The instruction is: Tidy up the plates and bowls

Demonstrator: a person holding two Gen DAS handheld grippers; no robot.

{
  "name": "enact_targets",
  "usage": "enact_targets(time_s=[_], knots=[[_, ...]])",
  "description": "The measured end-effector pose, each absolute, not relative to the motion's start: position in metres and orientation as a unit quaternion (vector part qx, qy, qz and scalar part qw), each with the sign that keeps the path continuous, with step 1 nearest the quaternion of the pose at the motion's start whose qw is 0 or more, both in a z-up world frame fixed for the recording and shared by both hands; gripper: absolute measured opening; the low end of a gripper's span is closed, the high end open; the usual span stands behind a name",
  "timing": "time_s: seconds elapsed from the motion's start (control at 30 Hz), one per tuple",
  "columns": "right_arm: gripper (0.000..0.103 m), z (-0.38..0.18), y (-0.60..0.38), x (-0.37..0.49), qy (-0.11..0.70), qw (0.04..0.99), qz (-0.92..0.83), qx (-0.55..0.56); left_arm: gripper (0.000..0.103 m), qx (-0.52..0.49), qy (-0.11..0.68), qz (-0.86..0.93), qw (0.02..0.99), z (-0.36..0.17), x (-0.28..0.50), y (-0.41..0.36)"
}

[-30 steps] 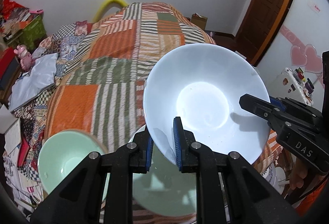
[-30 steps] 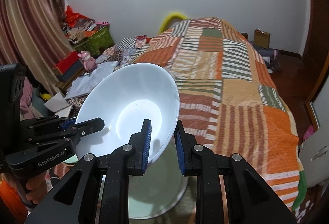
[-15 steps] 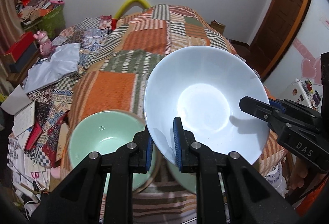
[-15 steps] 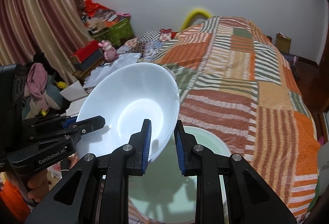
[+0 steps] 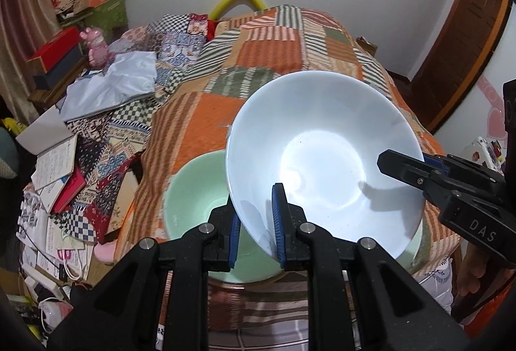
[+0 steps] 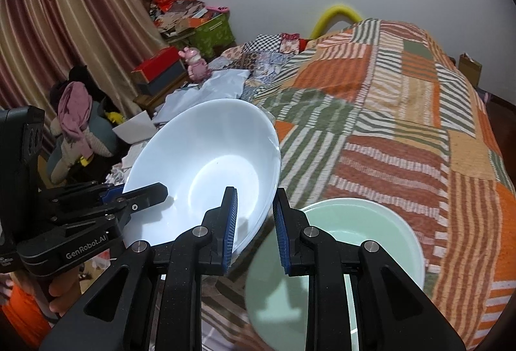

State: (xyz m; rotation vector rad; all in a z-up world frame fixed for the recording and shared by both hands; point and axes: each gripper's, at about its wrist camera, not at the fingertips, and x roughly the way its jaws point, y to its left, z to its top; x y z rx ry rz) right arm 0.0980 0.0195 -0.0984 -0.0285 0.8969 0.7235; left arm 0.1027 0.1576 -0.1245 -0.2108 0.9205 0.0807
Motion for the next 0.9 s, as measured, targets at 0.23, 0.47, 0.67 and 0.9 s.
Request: enact_targets(time_s=[0.23,0.47,0.67,0.9], knots=[[0.021,-0.113,0.043,0.099,0.444,0.824,0.352,-0.014,0.018,-0.116,0.455,0.057,0.881,-0.142,0.097,0.18],[0.021,-0.132,0.062,0.1,0.469,0.807,0.359,-0.019,0.018,-0.128,0.474,0.072,0.868,-0.162,0.093,0.198],[0.021,-0.148,0.067,0.1,0.49,0.796,0.356,-0.014,0.018,-0.138,0.48,0.082,0.862,-0.173,0.093,0.208],[0.021,-0.159,0.067,0.102,0.508,0.787,0.349,-0.015,0.018,-0.13,0.488,0.08,0.859,-0.184,0.097,0.207]])
